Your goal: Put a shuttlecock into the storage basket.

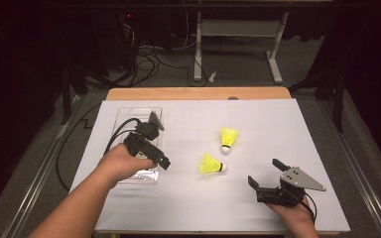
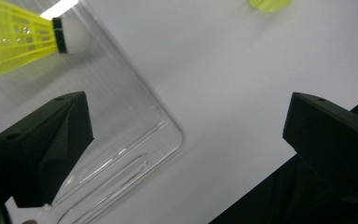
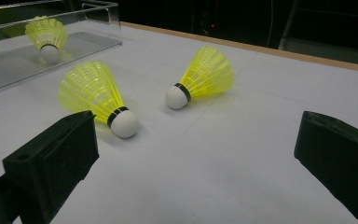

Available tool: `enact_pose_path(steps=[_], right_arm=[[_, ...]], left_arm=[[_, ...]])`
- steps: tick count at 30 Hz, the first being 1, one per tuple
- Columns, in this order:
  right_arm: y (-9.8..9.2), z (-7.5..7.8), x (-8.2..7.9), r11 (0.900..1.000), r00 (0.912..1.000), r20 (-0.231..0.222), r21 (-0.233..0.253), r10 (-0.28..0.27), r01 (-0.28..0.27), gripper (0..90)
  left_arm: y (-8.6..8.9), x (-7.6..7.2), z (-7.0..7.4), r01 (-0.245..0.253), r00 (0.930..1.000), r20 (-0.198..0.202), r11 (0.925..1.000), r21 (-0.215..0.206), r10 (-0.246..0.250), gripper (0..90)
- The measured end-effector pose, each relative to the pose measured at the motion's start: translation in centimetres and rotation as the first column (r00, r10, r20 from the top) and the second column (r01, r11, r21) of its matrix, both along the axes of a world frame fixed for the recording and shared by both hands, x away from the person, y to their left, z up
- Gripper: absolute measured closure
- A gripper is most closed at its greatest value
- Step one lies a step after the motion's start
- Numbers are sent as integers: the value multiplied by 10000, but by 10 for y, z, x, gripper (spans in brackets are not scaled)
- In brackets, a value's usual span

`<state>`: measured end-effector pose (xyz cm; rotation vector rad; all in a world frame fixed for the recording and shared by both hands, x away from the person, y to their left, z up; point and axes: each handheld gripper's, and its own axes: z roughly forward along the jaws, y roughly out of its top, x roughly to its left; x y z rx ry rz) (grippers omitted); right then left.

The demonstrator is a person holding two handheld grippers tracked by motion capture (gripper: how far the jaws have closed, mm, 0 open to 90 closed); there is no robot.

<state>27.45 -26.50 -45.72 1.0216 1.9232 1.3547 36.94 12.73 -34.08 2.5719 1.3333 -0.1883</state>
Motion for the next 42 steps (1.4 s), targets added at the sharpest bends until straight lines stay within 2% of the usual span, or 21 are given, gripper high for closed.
enact_pose_path(steps=[3, 6, 17, 27, 31, 42], right_arm=[[0, 0, 0, 10000, 10000, 18, 14, 8, -8, 2], [-1, 0, 0, 10000, 10000, 20, 7, 4, -4, 2], [-1, 1, -1, 10000, 10000, 63, -11, 33, -33, 2], [-3, 0, 1, 10000, 10000, -24, 64, -33, 33, 3], [-3, 0, 3, 9998, 9999, -27, 182, -107, 108, 2], [2, -1, 2, 9999, 10000, -20, -35, 95, -95, 3]], left_arm=[[-6, -1, 1, 109, 9999, 25, 9999, -38, -109, 26], [-19, -1, -1, 399, 9992, -33, 9992, -68, -399, 25], [-42, -2, 0, 767, 9971, 54, 9966, -301, -766, 29], [-70, 0, -2, 1314, 9913, -22, 9907, -350, -1315, 31], [-77, 2, -4, 1361, 9907, 29, 9894, -507, -1361, 38], [-91, 5, -14, 1513, 9885, 170, 9866, -605, -1505, 76]])
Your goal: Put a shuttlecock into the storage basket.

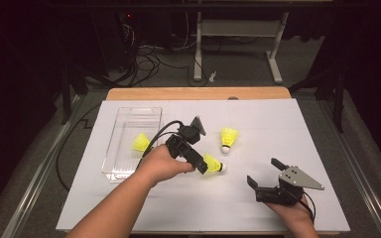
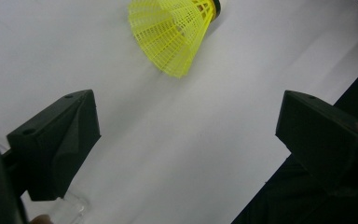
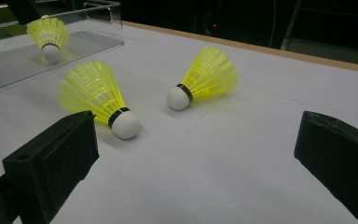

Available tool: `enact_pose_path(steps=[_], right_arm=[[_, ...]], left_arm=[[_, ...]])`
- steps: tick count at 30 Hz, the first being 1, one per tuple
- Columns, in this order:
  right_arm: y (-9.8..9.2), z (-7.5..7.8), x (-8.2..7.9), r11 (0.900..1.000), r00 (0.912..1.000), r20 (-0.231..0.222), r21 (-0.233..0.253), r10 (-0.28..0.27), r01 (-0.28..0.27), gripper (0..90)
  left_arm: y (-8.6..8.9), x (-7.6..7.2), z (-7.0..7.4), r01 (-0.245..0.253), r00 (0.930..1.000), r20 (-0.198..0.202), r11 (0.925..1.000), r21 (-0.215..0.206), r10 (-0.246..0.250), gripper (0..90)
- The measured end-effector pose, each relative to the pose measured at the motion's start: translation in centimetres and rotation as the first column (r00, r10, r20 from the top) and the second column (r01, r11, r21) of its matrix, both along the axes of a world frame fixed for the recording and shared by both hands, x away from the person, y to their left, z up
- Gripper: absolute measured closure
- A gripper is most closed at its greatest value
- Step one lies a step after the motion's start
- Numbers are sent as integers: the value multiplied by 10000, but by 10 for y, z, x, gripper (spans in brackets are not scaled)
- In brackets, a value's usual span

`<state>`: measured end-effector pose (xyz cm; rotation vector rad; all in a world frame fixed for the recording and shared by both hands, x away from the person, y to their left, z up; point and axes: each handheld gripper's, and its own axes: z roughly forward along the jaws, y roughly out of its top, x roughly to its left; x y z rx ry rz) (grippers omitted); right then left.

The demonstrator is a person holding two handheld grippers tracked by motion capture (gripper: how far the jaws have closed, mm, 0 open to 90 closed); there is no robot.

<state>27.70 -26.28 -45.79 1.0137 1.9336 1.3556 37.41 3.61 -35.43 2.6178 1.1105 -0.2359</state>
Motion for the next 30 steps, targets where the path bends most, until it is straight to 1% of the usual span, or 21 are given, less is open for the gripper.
enact_pose_path(steps=[2, 9, 10, 11, 16, 18, 21, 23, 25, 26, 27, 29, 30], right_arm=[[0, 0, -1, 10000, 10000, 25, -4, 6, -6, 2], [-4, 2, -2, 9999, 9999, 44, 102, -118, 118, 2], [-5, 1, -2, 9999, 9999, 28, 107, -131, 131, 2], [-4, 1, -2, 9999, 9999, -6, 68, -153, 153, 2], [-5, 1, -3, 9999, 9999, 21, 57, -105, 105, 2], [-5, 1, -3, 9999, 9999, 16, 85, -129, 129, 2], [-5, 1, -3, 9999, 9999, 42, 76, -137, 136, 2], [-5, 1, -3, 9999, 9999, 10, 75, -127, 127, 3], [-5, 1, -3, 9999, 9999, 10, 53, -107, 107, 3], [-5, 1, -3, 9999, 10000, 14, 62, -93, 93, 3], [-5, 1, -3, 9999, 10000, 14, 62, -93, 93, 3], [-5, 1, -3, 9999, 10000, 6, 50, -91, 91, 2], [-5, 1, -3, 9999, 10000, -2, 51, -99, 99, 2]], left_arm=[[-3, 1, -4, 116, 9999, 51, 9999, -23, -116, 89], [-6, 6, -9, 141, 9999, -7, 9999, -69, -141, 149], [-7, 7, -10, 191, 9998, 13, 9998, -17, -191, 158], [-9, 7, -13, 261, 9996, -72, 9997, 43, -261, 177], [-11, 9, -16, 399, 9992, -4, 9991, 124, -399, 229], [-14, 10, -21, 401, 9992, -24, 9991, 119, -401, 240], [-16, 11, -25, 511, 9987, 40, 9987, 75, -511, 314], [-19, 12, -28, 589, 9982, -59, 9983, 29, -589, 326], [-20, 12, -31, 619, 9981, -28, 9981, 25, -619, 356], [-21, 13, -33, 631, 9980, 6, 9980, 14, -631, 420], [-21, 13, -33, 631, 9980, 6, 9980, 14, -631, 442], [-21, 15, -36, 657, 9976, -195, 9978, -20, -657, 448], [-21, 15, -37, 713, 9972, -223, 9975, 24, -712, 462]])
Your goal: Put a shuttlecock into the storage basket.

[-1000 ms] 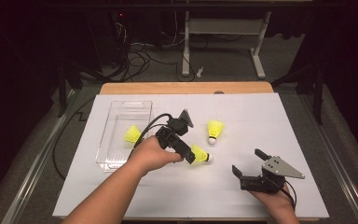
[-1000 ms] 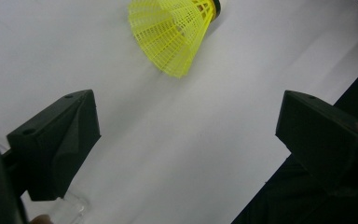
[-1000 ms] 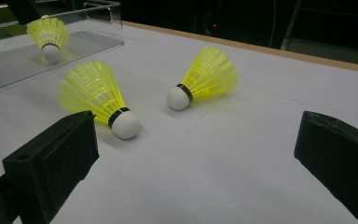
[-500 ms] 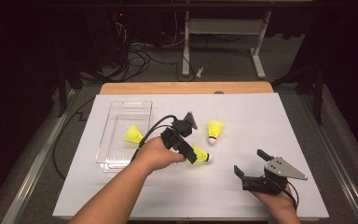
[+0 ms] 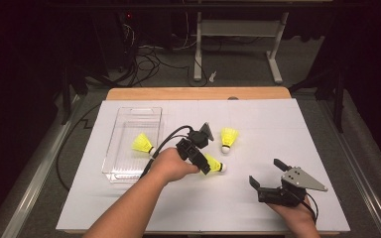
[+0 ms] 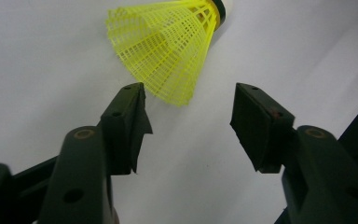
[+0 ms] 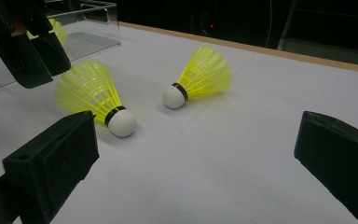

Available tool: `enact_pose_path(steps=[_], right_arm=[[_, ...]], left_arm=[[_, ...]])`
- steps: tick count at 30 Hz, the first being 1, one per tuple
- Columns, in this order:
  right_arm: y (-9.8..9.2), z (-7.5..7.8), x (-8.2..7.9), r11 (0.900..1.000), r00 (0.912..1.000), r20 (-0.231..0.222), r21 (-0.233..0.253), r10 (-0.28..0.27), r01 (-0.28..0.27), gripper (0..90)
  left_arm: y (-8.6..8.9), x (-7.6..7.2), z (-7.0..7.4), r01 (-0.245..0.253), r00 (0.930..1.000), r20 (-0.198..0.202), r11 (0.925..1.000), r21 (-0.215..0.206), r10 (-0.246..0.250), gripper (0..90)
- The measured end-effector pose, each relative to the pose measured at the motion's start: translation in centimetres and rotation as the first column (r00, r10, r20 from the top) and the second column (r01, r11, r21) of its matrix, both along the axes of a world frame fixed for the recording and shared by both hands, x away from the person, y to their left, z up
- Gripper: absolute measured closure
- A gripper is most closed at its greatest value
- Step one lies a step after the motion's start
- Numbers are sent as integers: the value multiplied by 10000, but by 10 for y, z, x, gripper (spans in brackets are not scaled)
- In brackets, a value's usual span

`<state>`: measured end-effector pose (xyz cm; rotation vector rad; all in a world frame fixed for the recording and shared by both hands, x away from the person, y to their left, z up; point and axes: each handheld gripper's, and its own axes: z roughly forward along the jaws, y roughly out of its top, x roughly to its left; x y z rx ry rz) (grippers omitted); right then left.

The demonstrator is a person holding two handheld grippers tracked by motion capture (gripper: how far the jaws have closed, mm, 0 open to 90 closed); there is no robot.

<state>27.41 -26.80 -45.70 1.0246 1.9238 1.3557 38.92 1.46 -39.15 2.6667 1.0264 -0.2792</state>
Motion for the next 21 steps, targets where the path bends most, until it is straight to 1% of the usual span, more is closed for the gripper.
enact_pose_path(steps=[3, 8, 10, 11, 13, 15, 16, 17, 20, 21], right_arm=[[0, 0, 0, 10000, 10000, 10, 32, -28, 28, 3], [0, 0, 0, 10000, 10000, 0, 14, 16, -16, 3], [0, 0, 0, 10000, 10000, -5, 13, 18, -18, 2], [0, 0, 0, 10000, 10000, 6, 17, 9, -9, 2], [0, 0, 0, 10000, 10000, 5, 19, 7, -7, 2], [-1, 0, 0, 10000, 10000, -6, 26, -32, 32, 2], [-1, 0, 0, 10000, 10000, -6, 26, -32, 32, 2], [-1, 0, 0, 10000, 10000, 1, 33, -32, 32, 3], [-1, 0, 0, 10000, 10000, 6, 31, -31, 31, 2], [-1, 0, 0, 10000, 10000, 16, 34, -21, 21, 3]], left_arm=[[-1, 1, -4, 7, 10000, -75, 10000, -79, -8, 509], [-4, 3, -10, 156, 9998, -92, 9999, -36, -157, 600], [-6, 3, -12, 215, 9997, -105, 9997, -92, -216, 611], [-7, 5, -15, 193, 9997, -131, 9997, -134, -194, 635], [-7, 5, -16, 157, 9998, -134, 9997, -165, -159, 638], [-7, 6, -17, 163, 9998, -138, 9996, -239, -167, 683], [-8, 6, -18, 193, 9996, -199, 9995, -234, -198, 683], [-8, 7, -20, 271, 9994, -211, 9994, -232, -276, 703], [-8, 7, -21, 259, 9993, -254, 9994, -229, -265, 725], [-9, 7, -22, 319, 9992, -236, 9993, -196, -324, 750]])
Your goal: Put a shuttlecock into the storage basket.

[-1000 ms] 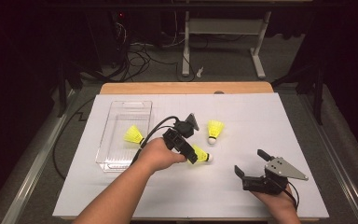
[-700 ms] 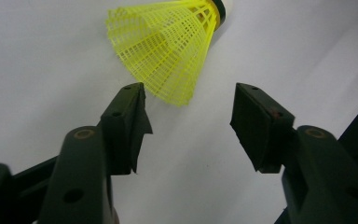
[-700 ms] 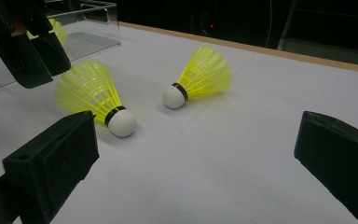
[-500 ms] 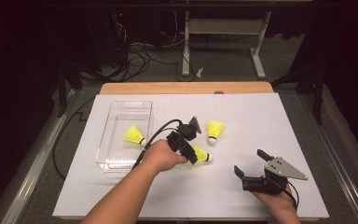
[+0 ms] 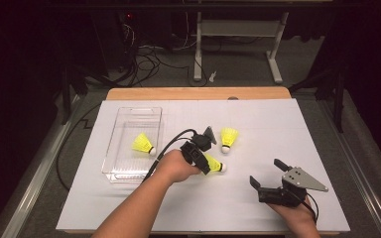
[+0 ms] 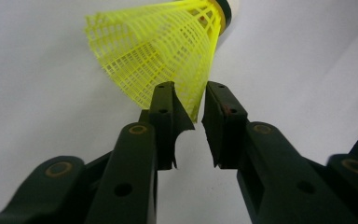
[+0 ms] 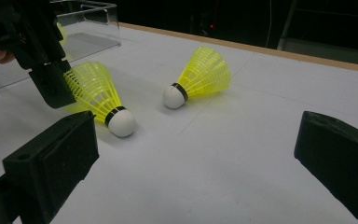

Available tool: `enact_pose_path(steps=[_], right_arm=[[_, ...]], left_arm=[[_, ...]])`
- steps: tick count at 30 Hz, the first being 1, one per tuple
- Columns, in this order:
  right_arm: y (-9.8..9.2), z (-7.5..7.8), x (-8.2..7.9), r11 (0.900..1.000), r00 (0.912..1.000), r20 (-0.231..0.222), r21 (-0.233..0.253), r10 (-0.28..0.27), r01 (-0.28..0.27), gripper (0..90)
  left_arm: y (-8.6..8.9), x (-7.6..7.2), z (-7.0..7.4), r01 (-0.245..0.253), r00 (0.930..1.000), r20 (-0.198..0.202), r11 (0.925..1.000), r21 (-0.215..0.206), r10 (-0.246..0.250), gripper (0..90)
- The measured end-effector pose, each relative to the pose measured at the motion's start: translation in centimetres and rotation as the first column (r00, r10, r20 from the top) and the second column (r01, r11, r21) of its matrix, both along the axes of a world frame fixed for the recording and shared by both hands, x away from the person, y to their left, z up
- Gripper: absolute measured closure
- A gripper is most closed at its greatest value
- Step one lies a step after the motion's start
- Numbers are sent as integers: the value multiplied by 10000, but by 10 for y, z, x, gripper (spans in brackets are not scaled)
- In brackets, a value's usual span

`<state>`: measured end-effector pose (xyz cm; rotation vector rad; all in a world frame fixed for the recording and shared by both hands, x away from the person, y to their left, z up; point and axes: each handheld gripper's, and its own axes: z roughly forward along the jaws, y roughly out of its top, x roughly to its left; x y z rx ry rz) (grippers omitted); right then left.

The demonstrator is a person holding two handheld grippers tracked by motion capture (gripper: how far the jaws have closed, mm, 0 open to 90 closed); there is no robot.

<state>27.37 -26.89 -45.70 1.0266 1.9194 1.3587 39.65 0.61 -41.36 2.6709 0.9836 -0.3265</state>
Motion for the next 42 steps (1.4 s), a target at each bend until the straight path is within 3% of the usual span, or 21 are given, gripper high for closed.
enact_pose_path(steps=[13, 20, 29, 34, 42], right_arm=[[-2, 0, 0, 10000, 10000, 5, 24, -6, 6, 3], [-1, 0, 0, 10000, 10000, -4, 30, -16, 16, 2], [-1, 0, 0, 10000, 10000, 0, 33, -11, 11, 2], [-2, 0, 0, 10000, 10000, 0, 39, -45, 45, 2], [0, 0, 0, 10000, 10000, -54, 1, -44, 44, 2]], left_arm=[[-4, -4, -2, 532, 9986, 74, 9986, -30, -532, 886], [-5, -5, -2, 808, 9967, 97, 9967, -56, -807, 893], [-1, -8, 5, 667, 9977, 97, 9975, -241, -665, 893], [4, -10, 11, 679, 9977, -35, 9974, -226, -680, 893], [16, -14, 25, 531, 9986, 80, 9985, -125, -530, 893]])
